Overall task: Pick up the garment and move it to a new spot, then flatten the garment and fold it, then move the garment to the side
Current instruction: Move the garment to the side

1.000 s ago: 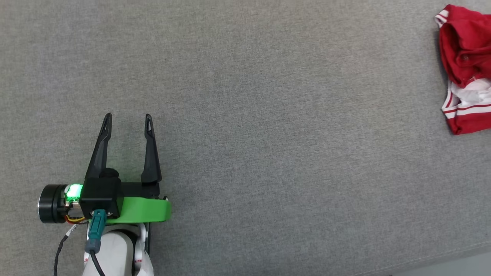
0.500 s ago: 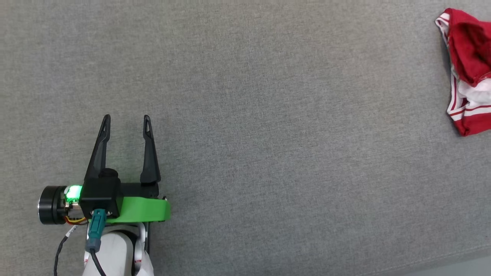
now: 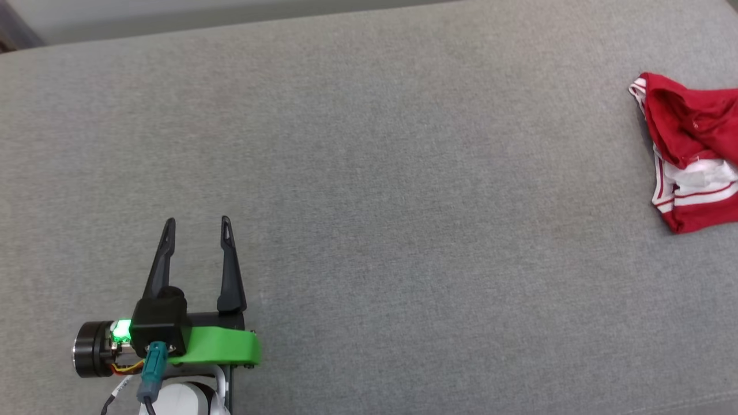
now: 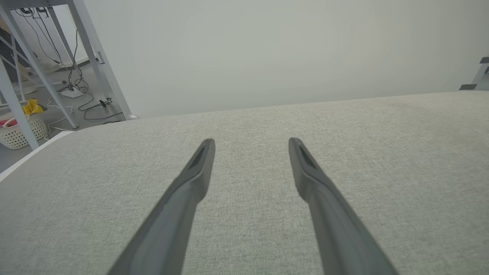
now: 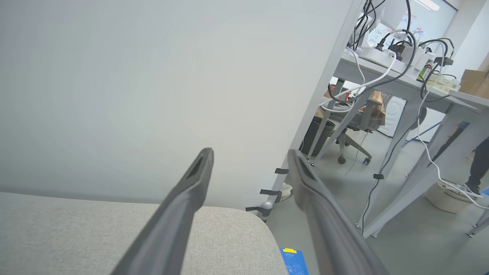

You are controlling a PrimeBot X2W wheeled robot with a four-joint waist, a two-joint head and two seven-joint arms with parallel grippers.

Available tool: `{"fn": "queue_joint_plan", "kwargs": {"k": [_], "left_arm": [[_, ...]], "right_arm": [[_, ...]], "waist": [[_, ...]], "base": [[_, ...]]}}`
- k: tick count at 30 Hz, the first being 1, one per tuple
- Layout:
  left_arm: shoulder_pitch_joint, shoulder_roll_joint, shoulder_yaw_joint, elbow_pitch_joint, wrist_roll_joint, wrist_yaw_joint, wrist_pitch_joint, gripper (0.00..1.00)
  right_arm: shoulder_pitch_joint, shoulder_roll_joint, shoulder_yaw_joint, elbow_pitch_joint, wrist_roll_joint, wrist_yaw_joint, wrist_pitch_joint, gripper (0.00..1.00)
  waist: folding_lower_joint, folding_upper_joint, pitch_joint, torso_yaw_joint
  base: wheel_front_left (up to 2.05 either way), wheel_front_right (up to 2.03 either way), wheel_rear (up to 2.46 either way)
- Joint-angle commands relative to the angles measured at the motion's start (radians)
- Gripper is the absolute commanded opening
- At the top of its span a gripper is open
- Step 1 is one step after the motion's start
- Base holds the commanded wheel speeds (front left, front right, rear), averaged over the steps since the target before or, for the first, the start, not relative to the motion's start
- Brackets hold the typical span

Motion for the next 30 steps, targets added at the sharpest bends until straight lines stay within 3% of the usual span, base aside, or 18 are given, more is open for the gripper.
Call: {"fn": "queue_joint_plan", "kwargs": {"k": [1, 6, 12, 21, 30], "left_arm": [[0.013, -0.004, -0.003, 0.005, -0.004, -0.002, -0.006, 1.0], [0.034, -0.015, -0.013, 0.023, -0.011, -0.007, -0.006, 1.0], [0.05, -0.021, -0.005, 0.046, -0.018, -0.011, -0.006, 1.0], [0.058, -0.026, -0.005, 0.074, -0.016, -0.025, -0.006, 1.0], [0.099, -0.031, 0.003, 0.08, -0.025, -0.036, -0.006, 1.0]], "right_arm": [[0.054, 0.034, -0.033, -0.063, -0.024, -0.002, -0.008, 1.0], [0.246, 0.18, -0.163, -0.341, -0.121, -0.002, -0.009, 1.0], [0.457, 0.347, -0.176, -0.551, -0.201, -0.002, -0.009, 1.0], [0.691, 0.496, -0.143, -0.624, -0.18, -0.002, -0.009, 1.0], [0.883, 0.538, -0.127, -0.658, -0.17, -0.002, -0.009, 1.0]], "waist": [[0.0, 0.0, -0.061, 0.048], [0.0, 0.0, -0.116, 0.092], [0.0, 0.0, -0.163, 0.133], [0.0, 0.0, -0.222, 0.187], [0.0, 0.0, -0.267, 0.204]], "base": [[0.0, 0.0, 0.0], [0.0, 0.0, 0.0], [0.0, 0.0, 0.0], [0.0, 0.0, 0.0], [0.0, 0.0, 0.0]]}}
